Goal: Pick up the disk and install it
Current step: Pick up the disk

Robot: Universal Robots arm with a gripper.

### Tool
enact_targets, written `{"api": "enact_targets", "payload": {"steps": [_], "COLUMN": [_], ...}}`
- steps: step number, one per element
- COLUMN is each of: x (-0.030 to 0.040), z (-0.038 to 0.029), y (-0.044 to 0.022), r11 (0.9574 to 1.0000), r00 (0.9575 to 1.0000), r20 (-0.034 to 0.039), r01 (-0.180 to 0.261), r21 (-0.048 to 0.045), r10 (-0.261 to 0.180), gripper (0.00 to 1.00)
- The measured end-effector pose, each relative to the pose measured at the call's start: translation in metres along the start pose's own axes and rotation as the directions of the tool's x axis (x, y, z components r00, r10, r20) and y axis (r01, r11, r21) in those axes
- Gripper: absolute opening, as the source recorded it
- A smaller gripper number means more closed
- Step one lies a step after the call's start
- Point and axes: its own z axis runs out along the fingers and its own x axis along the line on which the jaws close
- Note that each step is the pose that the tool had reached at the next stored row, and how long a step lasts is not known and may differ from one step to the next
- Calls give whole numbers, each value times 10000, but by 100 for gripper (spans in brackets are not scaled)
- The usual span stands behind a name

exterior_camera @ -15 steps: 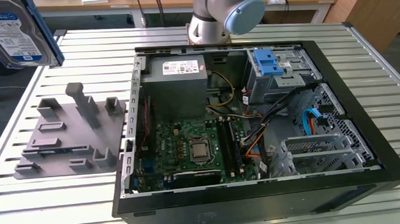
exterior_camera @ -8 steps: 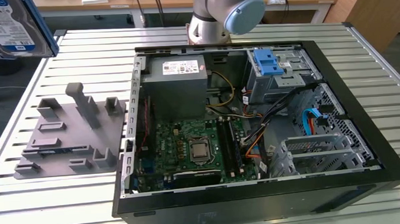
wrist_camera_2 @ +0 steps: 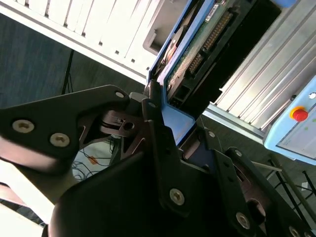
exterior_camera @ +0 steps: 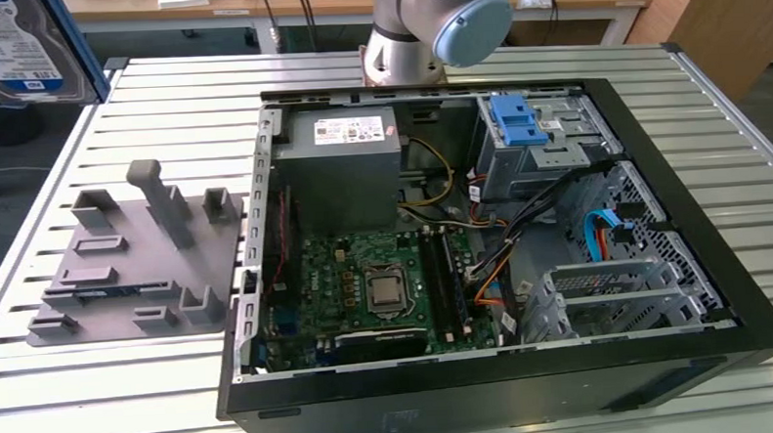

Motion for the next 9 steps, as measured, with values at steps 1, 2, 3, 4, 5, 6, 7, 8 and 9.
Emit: {"api": "enact_targets", "payload": {"steps": [1,2,3,4,5,6,7,8,9], "x": [13,28,40,48,53,56,58,59,59], "z": [0,0,-1,-2,-3,-3,-4,-5,-6], "y": [-11,-28,-51,-82,-120,-159,-198,-241,-281], "r11": [10000,10000,10000,10000,10000,10000,10000,10000,10000], "r00": [10000,10000,10000,10000,10000,10000,10000,10000,10000], "r20": [1,1,0,0,1,3,3,4,4], "r01": [0,-1,0,0,1,0,0,0,0], "r21": [0,0,0,0,-1,0,-1,0,-1], "r10": [0,1,0,0,-1,0,0,0,0], "gripper": [36,36,36,36,36,36,36,36,36]}}
